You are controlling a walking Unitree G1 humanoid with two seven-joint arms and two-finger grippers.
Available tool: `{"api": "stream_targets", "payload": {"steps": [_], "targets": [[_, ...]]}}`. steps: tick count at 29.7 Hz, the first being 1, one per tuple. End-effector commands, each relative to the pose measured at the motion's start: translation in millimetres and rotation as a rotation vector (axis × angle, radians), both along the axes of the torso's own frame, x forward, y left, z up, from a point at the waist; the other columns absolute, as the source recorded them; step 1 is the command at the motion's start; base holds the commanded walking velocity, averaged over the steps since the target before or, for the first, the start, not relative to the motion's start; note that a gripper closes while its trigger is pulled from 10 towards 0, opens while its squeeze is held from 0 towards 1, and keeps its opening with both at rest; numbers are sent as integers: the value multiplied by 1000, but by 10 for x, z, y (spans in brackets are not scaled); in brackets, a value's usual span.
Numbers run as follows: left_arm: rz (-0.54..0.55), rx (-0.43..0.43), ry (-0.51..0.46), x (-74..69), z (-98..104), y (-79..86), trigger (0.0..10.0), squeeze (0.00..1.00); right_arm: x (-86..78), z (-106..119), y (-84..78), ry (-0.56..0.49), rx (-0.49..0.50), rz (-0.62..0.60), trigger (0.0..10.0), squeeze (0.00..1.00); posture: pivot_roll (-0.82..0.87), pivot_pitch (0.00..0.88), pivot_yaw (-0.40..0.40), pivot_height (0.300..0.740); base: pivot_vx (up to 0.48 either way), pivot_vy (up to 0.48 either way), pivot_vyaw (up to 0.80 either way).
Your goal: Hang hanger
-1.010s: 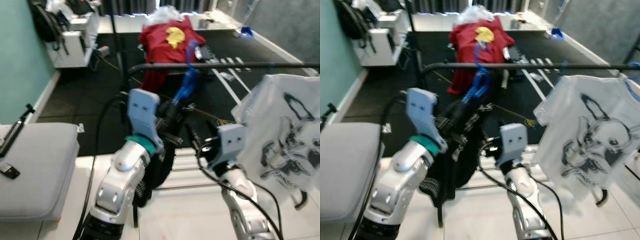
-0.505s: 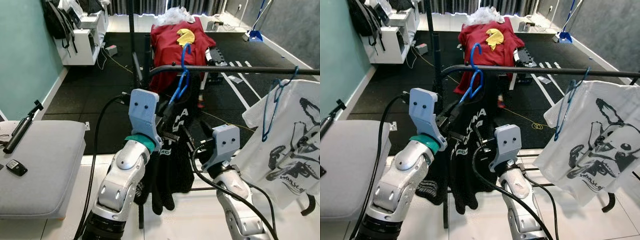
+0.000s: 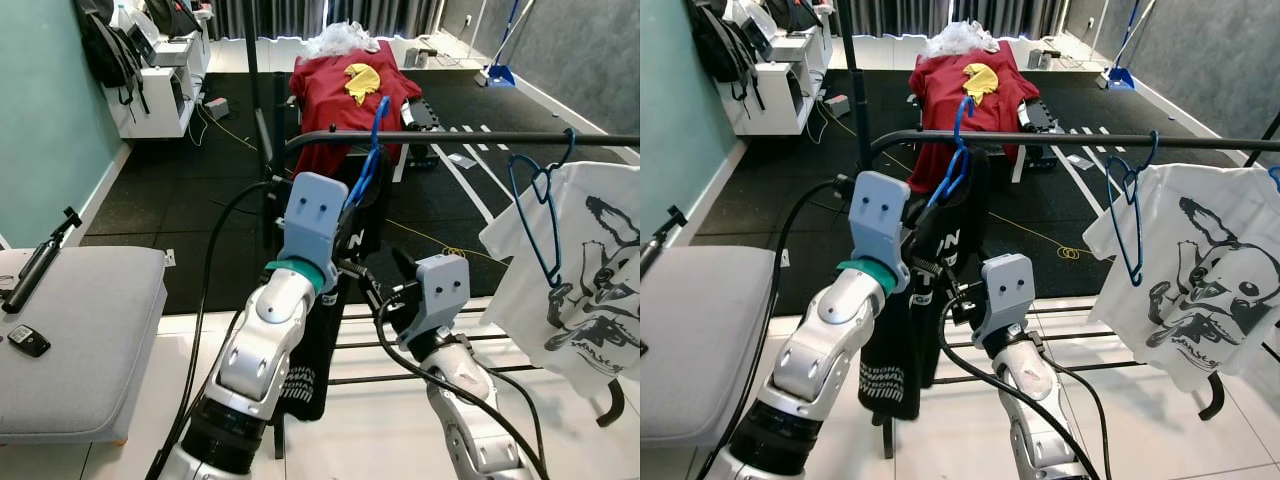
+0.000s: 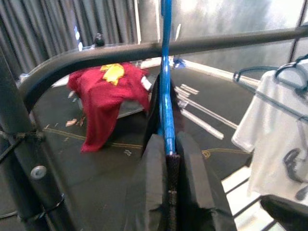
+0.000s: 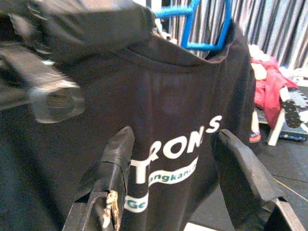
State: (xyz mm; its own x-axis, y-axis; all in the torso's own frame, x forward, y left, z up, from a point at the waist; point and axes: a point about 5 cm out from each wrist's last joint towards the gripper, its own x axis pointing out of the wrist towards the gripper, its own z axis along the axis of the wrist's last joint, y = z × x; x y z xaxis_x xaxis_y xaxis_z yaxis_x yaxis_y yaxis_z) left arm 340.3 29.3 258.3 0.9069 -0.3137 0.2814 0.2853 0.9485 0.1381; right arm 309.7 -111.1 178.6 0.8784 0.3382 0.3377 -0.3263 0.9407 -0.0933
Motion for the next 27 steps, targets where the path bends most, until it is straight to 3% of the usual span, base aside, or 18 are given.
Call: {"api": "stream_targets", "payload": {"steps": [1, 5, 8, 10, 13, 14, 16, 17, 21, 22, 24, 26, 27], "targets": [[32, -7, -34, 25, 65, 6, 10000, 0, -14, -39, 16, 11, 0, 7, 10000, 0, -144, 135, 60, 740, 0, 0, 0], [150, 78, 20, 171, -102, 101, 10000, 0, -36, -71, 20, 22, 0, 7, 10000, 0, -148, 145, 66, 740, 0, 0, 0], [149, 114, 40, 171, -235, 206, 10000, 0, -55, -89, 12, 28, 1, 2, 10000, 0, -155, 151, 70, 740, 0, 0, 0], [75, 62, 83, 63, -377, 333, 10000, 0, -78, -113, -26, 35, 3, -10, 10000, 0, -150, 160, 73, 740, 0, 0, 0], [56, 42, 95, 27, -415, 371, 10000, 0, -84, -119, -39, 36, 4, -14, 10000, 0, -150, 160, 73, 740, 0, 0, 0], [38, 20, 111, -20, -459, 415, 10000, 788, -89, -126, -49, 39, 5, -18, 10000, 0, -147, 163, 71, 740, 0, 0, 0], [38, 20, 111, -20, -459, 415, 10000, 788, -89, -126, -49, 39, 5, -18, 10000, 0, -147, 163, 71, 740, 0, 0, 0], [25, -3, 117, -55, -480, 442, 10000, 1000, -90, -130, -52, 41, 6, -19, 10000, 0, -141, 165, 66, 740, 0, 0, 0], [17, -41, 114, -113, -454, 486, 10000, 1000, -82, -129, -30, 43, 5, -9, 10000, 0, -134, 166, 59, 740, 0, 0, 0], [-21, -85, 94, -173, -393, 505, 10000, 0, -78, -122, -22, 42, 5, -5, 10000, 0, -128, 170, 55, 740, 0, 0, 0], [-21, -85, 94, -173, -393, 505, 10000, 0, -78, -122, -22, 42, 5, -5, 10000, 0, -128, 170, 55, 740, 0, 0, 0], [-67, -149, 83, -324, -367, 652, 10000, 0, -90, -136, -30, 45, 3, -8, 10000, 0, -118, 176, 59, 740, 0, 0, 0], [-67, -149, 83, -324, -367, 652, 10000, 0, -90, -136, -30, 45, 3, -8, 10000, 0, -118, 176, 59, 740, 0, 0, 0]]}}
